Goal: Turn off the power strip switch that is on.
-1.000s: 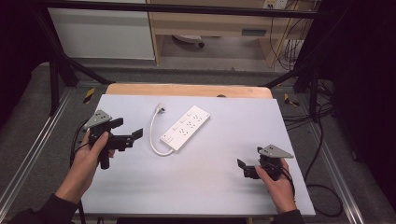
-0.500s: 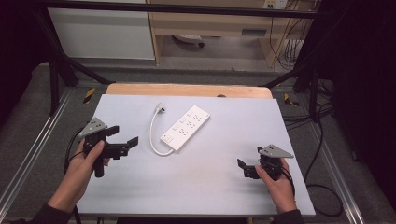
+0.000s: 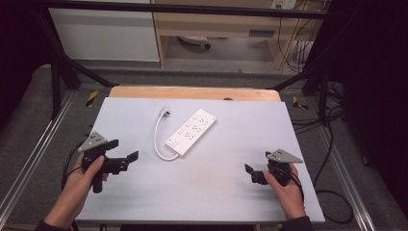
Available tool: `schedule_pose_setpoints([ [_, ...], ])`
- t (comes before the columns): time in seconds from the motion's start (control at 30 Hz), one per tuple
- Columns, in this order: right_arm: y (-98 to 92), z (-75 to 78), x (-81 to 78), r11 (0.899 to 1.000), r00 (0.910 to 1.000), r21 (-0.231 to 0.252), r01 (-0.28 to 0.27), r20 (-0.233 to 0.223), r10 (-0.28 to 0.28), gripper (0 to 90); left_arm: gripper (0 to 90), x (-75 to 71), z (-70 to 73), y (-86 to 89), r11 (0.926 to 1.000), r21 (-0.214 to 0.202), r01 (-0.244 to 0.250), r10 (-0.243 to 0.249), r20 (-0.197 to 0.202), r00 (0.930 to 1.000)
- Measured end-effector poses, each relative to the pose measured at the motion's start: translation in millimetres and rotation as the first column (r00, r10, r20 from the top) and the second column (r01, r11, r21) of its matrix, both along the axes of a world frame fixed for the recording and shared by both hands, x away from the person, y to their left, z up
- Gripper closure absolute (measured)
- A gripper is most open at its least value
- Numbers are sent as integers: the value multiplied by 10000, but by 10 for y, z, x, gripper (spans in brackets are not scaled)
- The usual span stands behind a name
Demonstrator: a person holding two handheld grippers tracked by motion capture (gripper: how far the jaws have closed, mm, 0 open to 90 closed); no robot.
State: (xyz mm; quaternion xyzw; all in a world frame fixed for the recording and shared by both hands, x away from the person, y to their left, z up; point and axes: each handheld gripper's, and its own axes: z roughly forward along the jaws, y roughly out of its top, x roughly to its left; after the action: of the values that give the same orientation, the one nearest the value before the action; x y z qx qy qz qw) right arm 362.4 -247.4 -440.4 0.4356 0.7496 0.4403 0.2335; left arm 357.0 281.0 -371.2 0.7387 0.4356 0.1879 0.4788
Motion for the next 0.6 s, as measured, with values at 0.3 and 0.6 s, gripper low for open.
schedule_pose_setpoints([
  [0.3, 3, -2, 1, 10000, 10000, 18, 13, -27, -13, 40, 72, -97, -174, 95, 9996, 11, -266, 267, -155, 9995],
  [0.6, -10, -4, 7, 10000, 10000, -13, 82, -44, -82, 40, 75, -258, -398, 138, 9997, 124, -188, 191, -253, 9995],
])
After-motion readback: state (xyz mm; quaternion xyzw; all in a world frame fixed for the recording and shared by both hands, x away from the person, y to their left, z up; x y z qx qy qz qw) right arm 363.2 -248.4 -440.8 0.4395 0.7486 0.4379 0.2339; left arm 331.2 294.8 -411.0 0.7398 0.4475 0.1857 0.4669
